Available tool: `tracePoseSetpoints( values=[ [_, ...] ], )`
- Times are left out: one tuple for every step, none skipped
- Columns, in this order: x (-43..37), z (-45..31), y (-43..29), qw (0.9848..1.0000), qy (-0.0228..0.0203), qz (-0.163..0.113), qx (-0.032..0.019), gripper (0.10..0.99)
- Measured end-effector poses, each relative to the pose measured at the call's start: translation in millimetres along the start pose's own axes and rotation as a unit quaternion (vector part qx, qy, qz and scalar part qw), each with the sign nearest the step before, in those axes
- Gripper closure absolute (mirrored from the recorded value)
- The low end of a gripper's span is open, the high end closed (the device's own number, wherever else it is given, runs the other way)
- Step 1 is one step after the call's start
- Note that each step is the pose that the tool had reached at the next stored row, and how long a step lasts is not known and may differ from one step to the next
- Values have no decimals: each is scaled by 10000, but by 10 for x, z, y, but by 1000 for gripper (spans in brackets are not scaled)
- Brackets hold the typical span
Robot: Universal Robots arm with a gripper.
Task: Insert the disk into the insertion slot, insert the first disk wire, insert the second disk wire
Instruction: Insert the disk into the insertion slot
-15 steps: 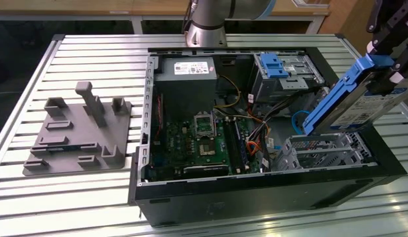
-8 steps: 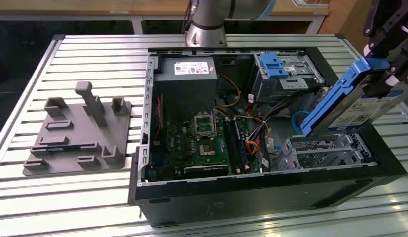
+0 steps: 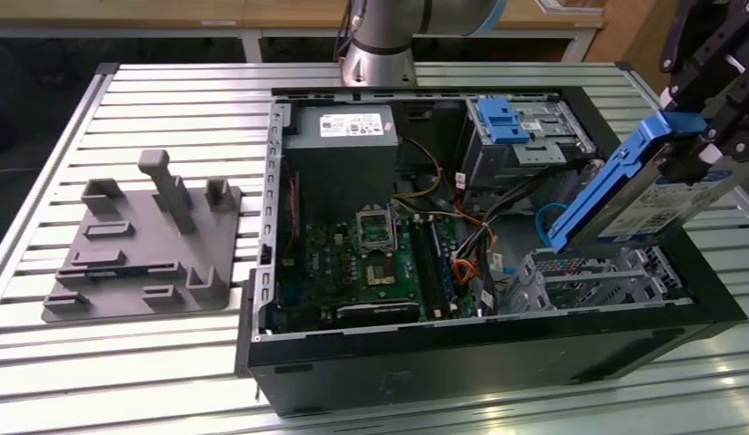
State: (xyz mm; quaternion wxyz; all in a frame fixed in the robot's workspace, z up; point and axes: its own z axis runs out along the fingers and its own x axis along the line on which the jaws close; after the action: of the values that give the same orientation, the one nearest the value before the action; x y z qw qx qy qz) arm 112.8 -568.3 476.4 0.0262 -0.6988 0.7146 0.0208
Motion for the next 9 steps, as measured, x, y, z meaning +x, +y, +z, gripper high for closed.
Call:
tracePoseSetpoints(
  values=[
    [0,6,0,10000,0,1,0,725],
    [0,12,0,10000,0,1,0,725],
    [1,18,0,10000,1,1,0,725],
    [1,24,1,10000,1,1,0,725],
    [2,31,0,10000,0,1,0,725],
    [2,36,1,10000,1,1,0,725],
    [2,41,0,10000,1,1,0,725],
    [3,47,1,10000,1,1,0,725],
    [3,53,1,10000,1,1,0,725]
  ],
)
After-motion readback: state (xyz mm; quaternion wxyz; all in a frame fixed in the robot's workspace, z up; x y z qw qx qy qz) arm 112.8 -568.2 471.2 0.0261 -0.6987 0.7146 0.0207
